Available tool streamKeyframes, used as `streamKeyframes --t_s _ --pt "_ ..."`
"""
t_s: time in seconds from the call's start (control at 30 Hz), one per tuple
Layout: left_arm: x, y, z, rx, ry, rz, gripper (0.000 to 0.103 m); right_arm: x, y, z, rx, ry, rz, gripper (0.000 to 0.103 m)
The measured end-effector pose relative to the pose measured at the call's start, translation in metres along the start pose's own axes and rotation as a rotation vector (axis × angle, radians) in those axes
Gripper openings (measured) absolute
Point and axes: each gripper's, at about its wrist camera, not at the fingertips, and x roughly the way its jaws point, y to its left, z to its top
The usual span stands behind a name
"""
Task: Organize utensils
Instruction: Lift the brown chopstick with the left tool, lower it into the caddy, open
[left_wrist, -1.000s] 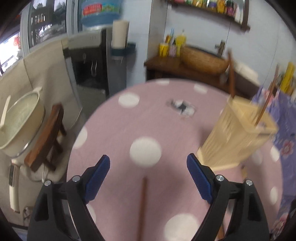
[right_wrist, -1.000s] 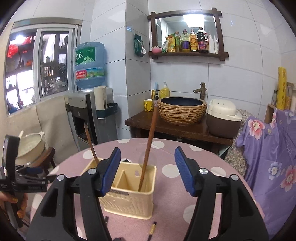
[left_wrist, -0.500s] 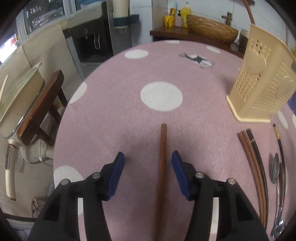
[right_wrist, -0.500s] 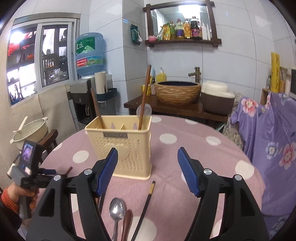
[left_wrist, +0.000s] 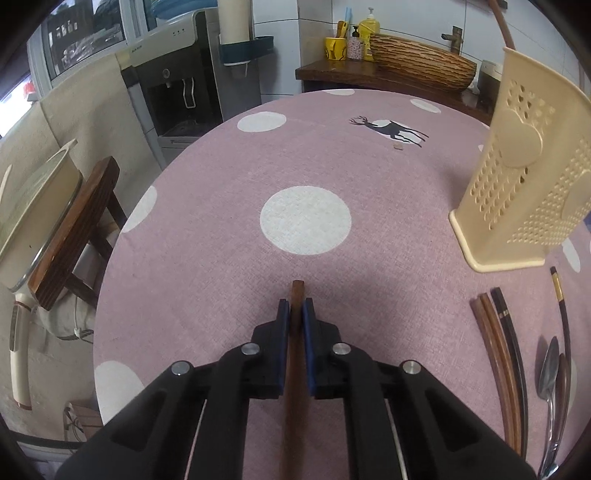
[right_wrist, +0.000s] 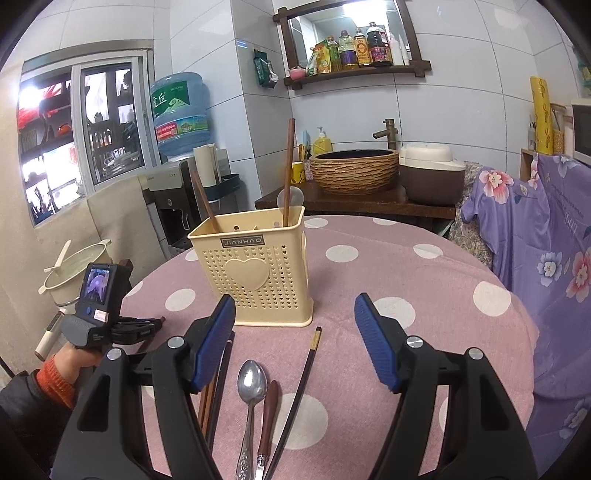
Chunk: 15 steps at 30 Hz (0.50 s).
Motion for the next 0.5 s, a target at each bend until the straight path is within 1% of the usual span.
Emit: streamKeyframes --t_s 0.17,0.23,0.33,0.43,0.5 --pt "0.000 0.002 0.001 -0.038 0.003 -0.024 0.008 -0.008 -0.006 -0.007 0.027 0.004 -0.001 0.067" --pt "-0.005 0.004 0.002 -0.053 -0.011 -0.032 0.008 -0.010 -0.008 -0.009 0.033 0.007 -0.004 0.067" --pt "-0.024 0.005 0.003 -0.056 -0.072 -0.024 0.008 -0.015 -0.011 -0.012 0.043 0.001 -0.009 0.067" --pt "-0.053 0.006 0.005 -0.073 -0.138 -0.049 0.008 -0.018 -0.012 -0.014 0.043 -0.005 -0.012 0.067" --pt "-0.080 0.009 0.007 -0.088 -0.203 -0.072 0.008 -0.020 -0.013 -0.017 0.044 -0.008 -0.012 0.067"
